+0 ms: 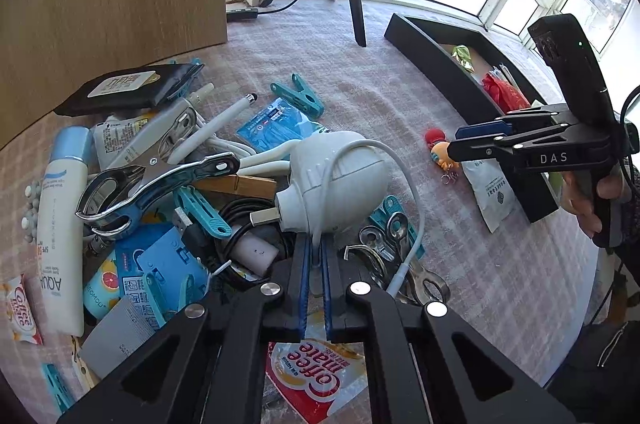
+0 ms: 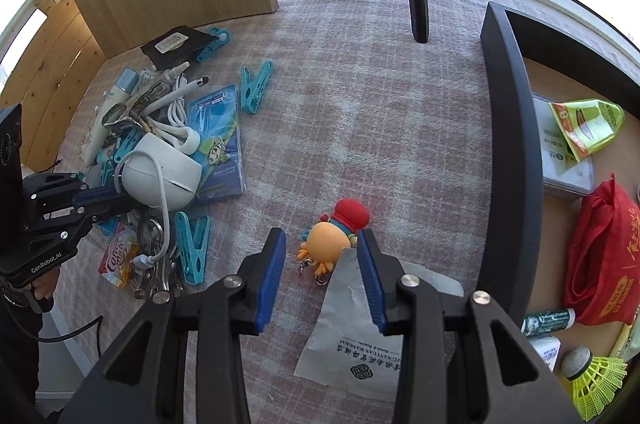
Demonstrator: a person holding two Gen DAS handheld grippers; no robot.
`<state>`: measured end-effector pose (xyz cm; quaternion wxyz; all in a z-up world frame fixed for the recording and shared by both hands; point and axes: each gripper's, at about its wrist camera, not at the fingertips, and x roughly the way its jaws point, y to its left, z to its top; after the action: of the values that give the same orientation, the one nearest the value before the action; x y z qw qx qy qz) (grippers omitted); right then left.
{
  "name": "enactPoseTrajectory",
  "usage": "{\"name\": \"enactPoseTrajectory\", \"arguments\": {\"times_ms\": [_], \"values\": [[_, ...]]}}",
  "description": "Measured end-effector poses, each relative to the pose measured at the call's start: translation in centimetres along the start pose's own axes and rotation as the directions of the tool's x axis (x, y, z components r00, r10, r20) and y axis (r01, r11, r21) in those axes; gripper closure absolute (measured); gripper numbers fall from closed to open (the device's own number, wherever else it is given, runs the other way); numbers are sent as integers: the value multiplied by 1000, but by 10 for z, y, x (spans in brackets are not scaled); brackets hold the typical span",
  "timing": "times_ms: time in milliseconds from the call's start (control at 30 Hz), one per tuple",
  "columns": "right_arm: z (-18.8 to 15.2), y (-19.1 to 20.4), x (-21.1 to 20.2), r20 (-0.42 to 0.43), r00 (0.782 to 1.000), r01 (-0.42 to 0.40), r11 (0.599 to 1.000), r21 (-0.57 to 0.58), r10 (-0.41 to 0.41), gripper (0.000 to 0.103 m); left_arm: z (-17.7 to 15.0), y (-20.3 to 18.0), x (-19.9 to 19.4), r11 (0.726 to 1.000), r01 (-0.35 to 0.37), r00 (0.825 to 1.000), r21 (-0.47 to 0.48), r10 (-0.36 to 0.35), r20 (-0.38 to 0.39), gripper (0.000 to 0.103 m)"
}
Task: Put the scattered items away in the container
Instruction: 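Grasp the white USB cable with the left gripper while the right gripper grasps the orange toy figure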
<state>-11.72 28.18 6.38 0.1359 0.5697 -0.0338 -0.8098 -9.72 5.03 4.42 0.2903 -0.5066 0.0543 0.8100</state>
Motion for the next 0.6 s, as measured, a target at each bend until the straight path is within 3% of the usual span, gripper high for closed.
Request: {"name": "enactPoseTrajectory", "arguments": {"times_ms": [233, 300, 400, 600], "values": [[7, -3, 18, -38, 998, 43, 999, 14, -42, 66, -1, 0, -5, 1000, -2, 1000, -6, 2, 18, 98], [9, -3, 22, -42, 999, 32, 999, 17, -32, 67, 0, 1, -6, 1000, -2, 1000, -8, 3, 20, 98], [7, -2, 18, -23, 1000, -5, 1000, 27, 6, 77, -1, 1, -7, 1000, -1, 1000, -21, 1, 28, 98], [4, -2, -3, 50, 997, -63, 997, 50, 61, 77, -1, -4, -28, 1000, 0, 997, -26, 2, 72, 99]]}}
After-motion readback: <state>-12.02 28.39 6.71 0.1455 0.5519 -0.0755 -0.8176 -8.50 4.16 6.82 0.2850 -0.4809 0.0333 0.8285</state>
